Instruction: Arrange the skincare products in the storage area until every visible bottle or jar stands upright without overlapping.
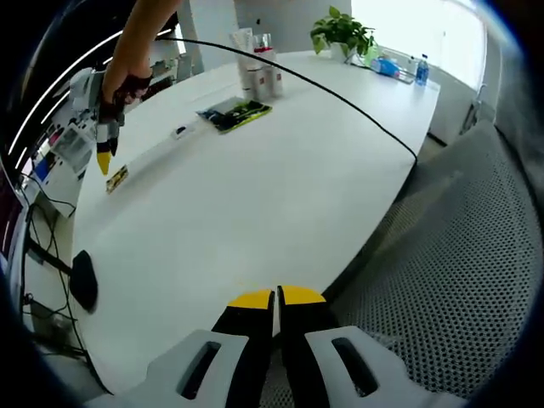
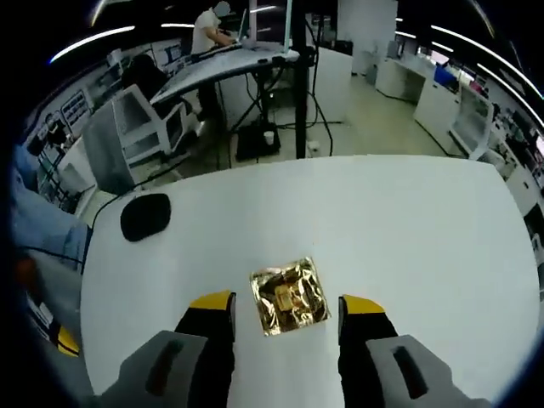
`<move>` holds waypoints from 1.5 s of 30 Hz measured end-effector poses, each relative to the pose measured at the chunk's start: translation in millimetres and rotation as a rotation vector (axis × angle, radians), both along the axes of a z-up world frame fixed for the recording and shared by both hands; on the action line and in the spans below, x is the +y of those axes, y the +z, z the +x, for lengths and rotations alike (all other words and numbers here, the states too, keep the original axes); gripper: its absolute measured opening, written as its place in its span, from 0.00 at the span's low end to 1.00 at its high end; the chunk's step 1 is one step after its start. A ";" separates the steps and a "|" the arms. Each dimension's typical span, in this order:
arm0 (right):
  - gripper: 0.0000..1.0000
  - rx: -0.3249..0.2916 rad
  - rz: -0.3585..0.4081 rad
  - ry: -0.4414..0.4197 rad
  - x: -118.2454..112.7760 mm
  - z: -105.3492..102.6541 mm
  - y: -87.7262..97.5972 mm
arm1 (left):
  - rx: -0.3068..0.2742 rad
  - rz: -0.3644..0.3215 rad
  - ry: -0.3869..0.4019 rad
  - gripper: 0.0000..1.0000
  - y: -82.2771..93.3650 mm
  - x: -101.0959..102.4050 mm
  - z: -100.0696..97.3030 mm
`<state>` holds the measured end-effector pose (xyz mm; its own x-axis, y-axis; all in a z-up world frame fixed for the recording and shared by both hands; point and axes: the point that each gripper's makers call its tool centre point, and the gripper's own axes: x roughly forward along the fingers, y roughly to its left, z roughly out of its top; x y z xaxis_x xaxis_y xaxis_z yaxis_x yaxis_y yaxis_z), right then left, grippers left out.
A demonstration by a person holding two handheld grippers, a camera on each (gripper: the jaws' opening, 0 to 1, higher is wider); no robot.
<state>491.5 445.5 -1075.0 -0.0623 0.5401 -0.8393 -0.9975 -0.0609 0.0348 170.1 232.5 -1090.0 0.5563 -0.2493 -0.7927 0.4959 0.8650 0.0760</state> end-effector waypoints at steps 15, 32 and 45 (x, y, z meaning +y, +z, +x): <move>0.49 -0.032 -0.200 0.207 -6.0 3.3 -42.4 | 0.009 -0.003 0.001 0.00 -1.9 0.3 -1.0; 0.35 -0.094 -0.244 0.307 -9.2 1.2 -45.1 | 0.014 -0.004 -0.004 0.00 -3.1 0.4 -1.5; 0.35 -0.102 -0.257 0.275 -20.7 -9.2 -35.0 | 0.011 0.007 0.000 0.00 -3.1 2.1 -1.2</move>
<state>482.3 424.8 -1110.0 -0.0846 0.2858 -0.9546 -0.9444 -0.3286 -0.0147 168.9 234.6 -1093.1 0.5476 -0.2440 -0.8004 0.4970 0.8643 0.0766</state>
